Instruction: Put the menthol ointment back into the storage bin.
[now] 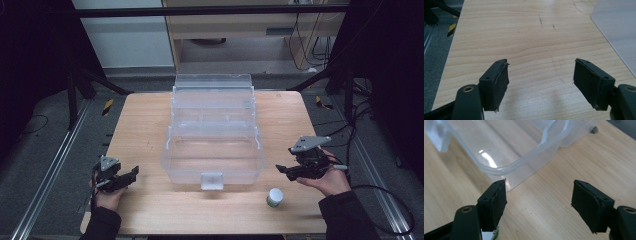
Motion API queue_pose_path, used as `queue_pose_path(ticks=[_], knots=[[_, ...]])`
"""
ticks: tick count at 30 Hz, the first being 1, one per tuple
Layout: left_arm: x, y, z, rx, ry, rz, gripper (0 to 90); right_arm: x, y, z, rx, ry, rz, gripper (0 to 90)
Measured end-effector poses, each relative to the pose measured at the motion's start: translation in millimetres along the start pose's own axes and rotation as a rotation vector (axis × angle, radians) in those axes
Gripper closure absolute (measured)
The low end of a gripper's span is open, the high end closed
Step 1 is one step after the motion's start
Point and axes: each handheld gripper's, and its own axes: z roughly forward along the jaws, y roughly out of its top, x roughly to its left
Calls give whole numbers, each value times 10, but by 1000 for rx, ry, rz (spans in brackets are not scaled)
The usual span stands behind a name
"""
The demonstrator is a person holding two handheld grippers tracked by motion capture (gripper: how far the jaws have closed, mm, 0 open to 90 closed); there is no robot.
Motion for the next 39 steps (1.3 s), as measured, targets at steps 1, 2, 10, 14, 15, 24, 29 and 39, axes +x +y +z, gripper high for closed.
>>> queue_pose_path(ticks=[1,2,10,14,15,24,29,39], knots=[[-5,0,2,-2,1,-1,274,15,4,4,9,7,-13,280],[-6,0,1,-1,1,-1,274,31,10,11,23,18,-24,279],[-5,0,1,-2,0,-2,274,135,58,46,92,80,-102,279],[-4,0,1,-1,0,-1,275,170,69,62,123,105,-134,282],[-5,0,1,-1,0,-1,274,177,71,65,130,109,-138,284],[-8,0,4,2,-1,2,274,253,70,78,201,160,-204,292],[-9,0,5,1,-2,1,275,274,58,95,231,174,-228,301],[-10,-2,10,4,-5,3,276,355,33,160,310,235,-287,312]])
